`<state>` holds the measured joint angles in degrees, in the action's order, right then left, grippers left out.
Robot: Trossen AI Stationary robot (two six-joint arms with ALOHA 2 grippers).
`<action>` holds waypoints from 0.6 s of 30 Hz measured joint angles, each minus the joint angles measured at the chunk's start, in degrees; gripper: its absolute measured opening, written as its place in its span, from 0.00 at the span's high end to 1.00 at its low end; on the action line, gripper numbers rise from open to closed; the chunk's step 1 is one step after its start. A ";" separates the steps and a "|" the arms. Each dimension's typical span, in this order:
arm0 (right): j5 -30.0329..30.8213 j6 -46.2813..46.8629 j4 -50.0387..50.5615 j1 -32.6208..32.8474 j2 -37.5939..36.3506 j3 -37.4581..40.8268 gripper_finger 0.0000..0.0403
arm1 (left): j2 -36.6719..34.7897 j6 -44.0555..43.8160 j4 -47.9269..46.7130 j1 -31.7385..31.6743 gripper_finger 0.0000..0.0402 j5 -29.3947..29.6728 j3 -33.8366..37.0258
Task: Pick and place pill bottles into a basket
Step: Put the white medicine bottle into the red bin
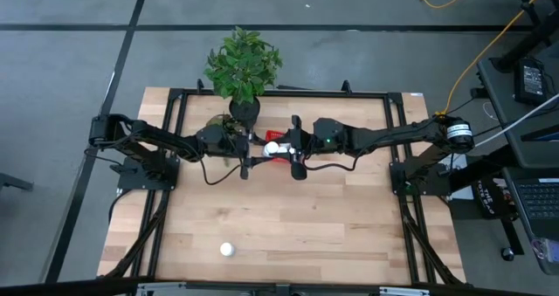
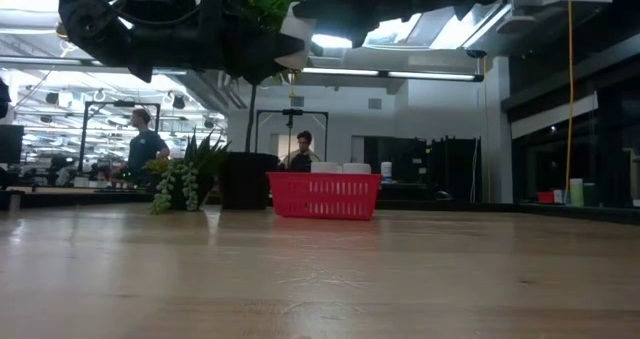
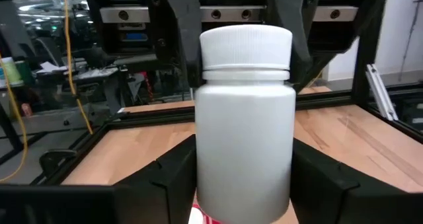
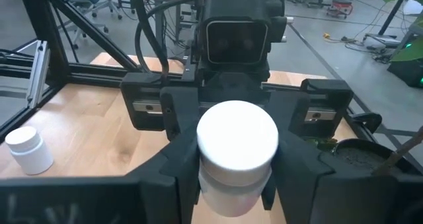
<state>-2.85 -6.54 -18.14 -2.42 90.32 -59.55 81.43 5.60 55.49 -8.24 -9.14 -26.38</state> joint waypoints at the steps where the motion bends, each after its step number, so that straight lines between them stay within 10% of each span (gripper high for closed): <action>1: -0.11 0.22 0.09 0.00 0.00 0.00 0.63 | 0.00 0.28 -0.17 -0.01 0.51 -0.64 -0.03; 18: -4.15 0.09 0.53 -4.04 -0.04 0.05 0.63 | -16.14 5.14 -24.30 -1.79 0.47 -0.25 -0.12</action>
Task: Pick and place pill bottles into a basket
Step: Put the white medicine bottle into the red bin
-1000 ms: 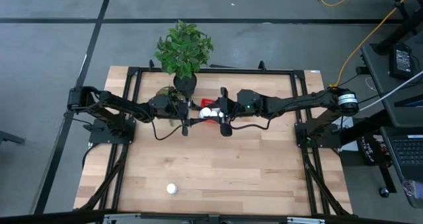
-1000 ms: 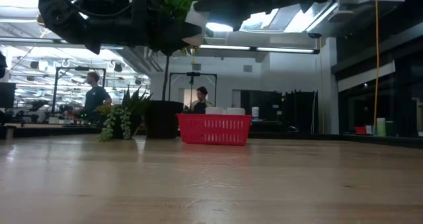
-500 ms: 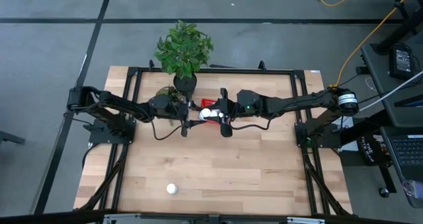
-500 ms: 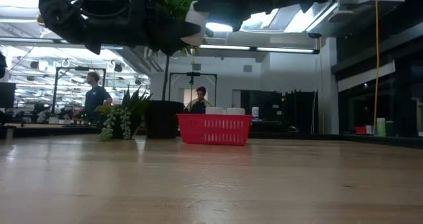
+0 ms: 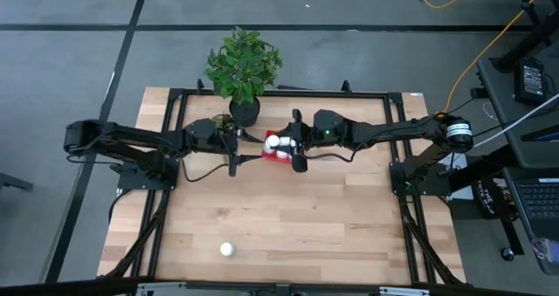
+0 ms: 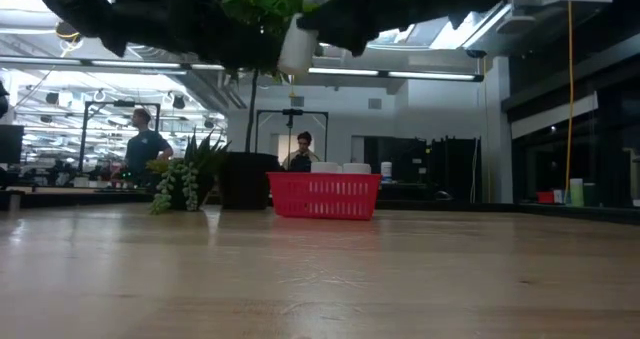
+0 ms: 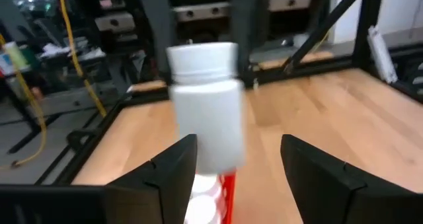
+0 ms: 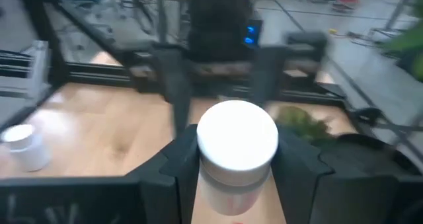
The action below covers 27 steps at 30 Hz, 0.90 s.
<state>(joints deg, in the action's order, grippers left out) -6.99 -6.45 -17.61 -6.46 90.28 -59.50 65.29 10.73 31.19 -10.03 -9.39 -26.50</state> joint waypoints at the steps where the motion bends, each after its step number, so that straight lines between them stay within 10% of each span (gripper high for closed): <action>1: 0.16 -0.06 0.03 -0.42 0.00 0.01 0.63 | -1.40 0.44 -2.30 -0.16 0.48 0.47 0.00; 16: -0.43 0.05 2.09 -5.07 -0.02 0.04 0.63 | -16.58 5.11 -22.03 -0.25 0.97 6.27 0.08; 27: -0.16 1.54 3.45 -6.26 1.00 0.01 0.63 | -18.38 0.86 -15.84 -0.25 1.00 7.94 5.70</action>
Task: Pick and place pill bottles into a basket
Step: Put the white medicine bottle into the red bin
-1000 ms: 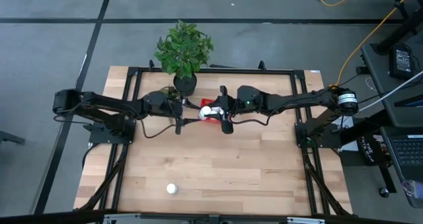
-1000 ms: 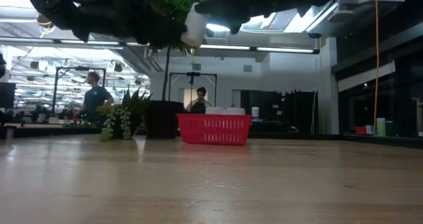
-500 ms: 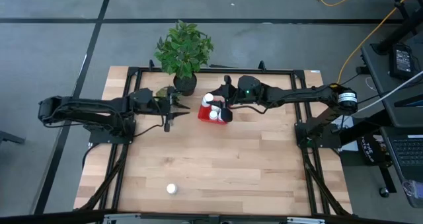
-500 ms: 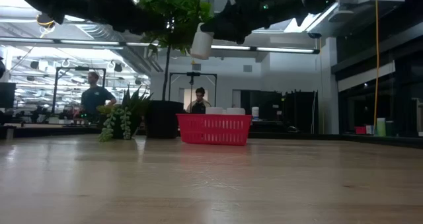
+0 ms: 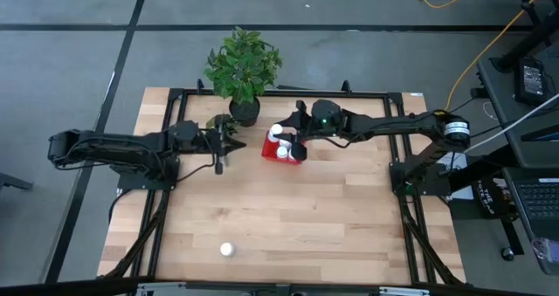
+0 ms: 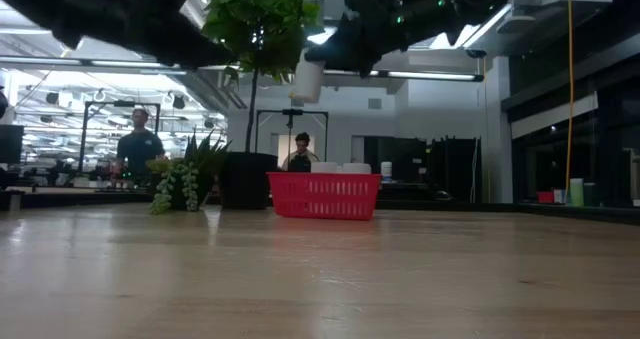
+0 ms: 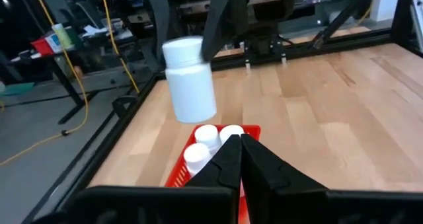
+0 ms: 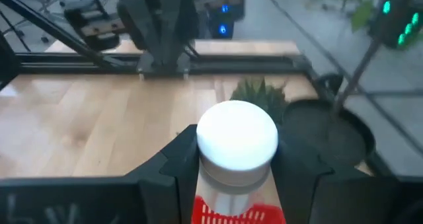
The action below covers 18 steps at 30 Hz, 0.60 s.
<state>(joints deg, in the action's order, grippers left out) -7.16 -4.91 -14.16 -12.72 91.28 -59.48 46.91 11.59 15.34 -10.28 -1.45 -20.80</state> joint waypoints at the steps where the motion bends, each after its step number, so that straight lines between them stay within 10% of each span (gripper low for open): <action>1: -0.01 0.46 0.18 -0.39 0.73 0.02 0.63 | 0.01 -0.36 1.46 0.00 1.00 0.03 1.07; 18: 3.04 1.78 -5.33 -2.77 14.16 0.02 0.63 | 0.07 -1.50 7.58 0.00 1.00 0.44 4.58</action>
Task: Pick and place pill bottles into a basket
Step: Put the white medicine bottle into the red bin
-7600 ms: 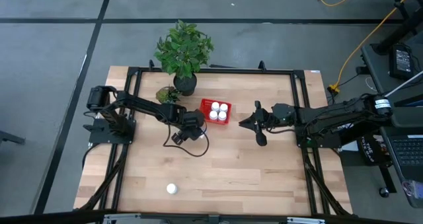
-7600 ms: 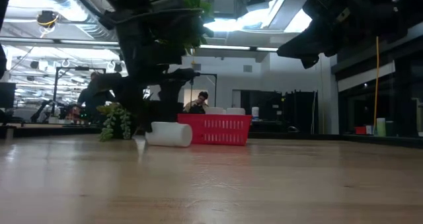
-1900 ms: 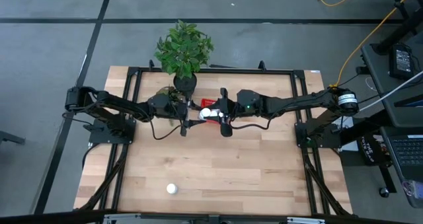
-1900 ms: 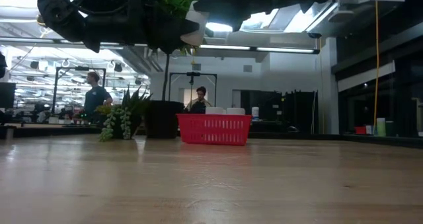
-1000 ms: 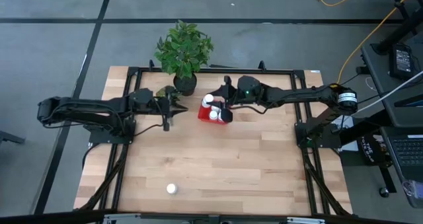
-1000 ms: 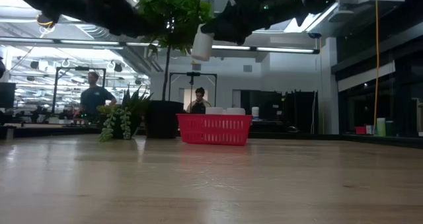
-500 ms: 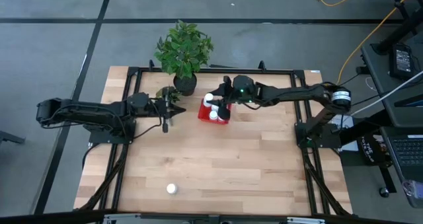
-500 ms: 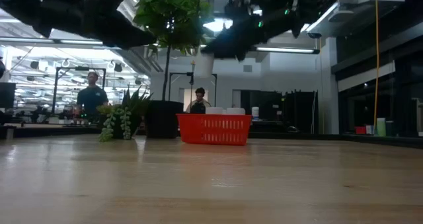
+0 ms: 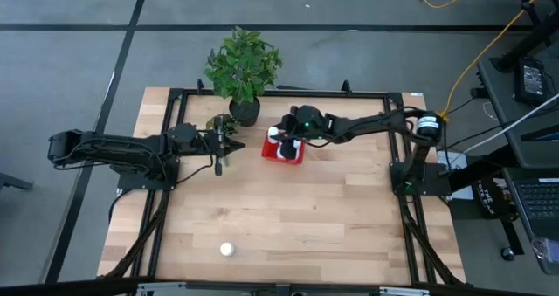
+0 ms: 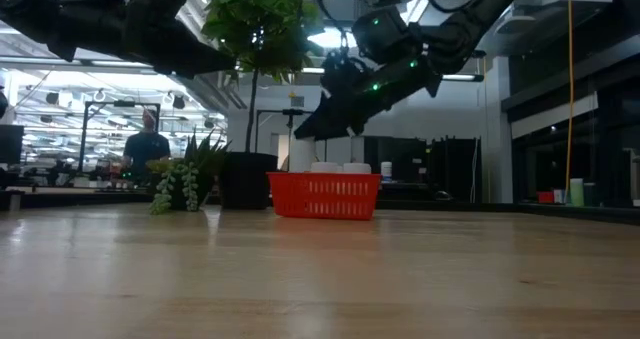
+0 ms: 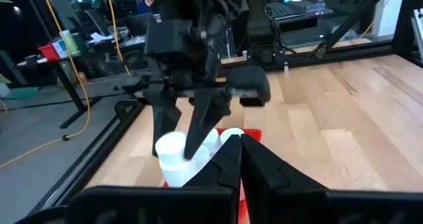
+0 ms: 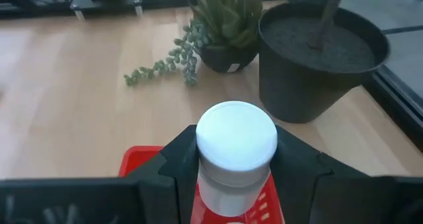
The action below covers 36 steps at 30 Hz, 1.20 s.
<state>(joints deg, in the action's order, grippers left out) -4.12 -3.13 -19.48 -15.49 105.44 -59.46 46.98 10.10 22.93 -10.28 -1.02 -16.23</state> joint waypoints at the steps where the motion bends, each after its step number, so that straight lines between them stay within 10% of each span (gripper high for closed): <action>1: 0.02 -0.21 -0.57 -0.06 0.52 0.00 0.63 | 0.00 0.03 0.01 0.00 1.00 0.00 0.00; 36: 0.02 0.14 -2.30 -0.13 5.21 0.00 0.63 | 0.04 -0.02 -0.32 0.00 0.99 -0.07 0.00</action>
<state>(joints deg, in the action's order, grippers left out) -4.10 -2.98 -21.78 -15.62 110.65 -59.46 47.03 10.08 22.61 -10.28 -1.08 -16.23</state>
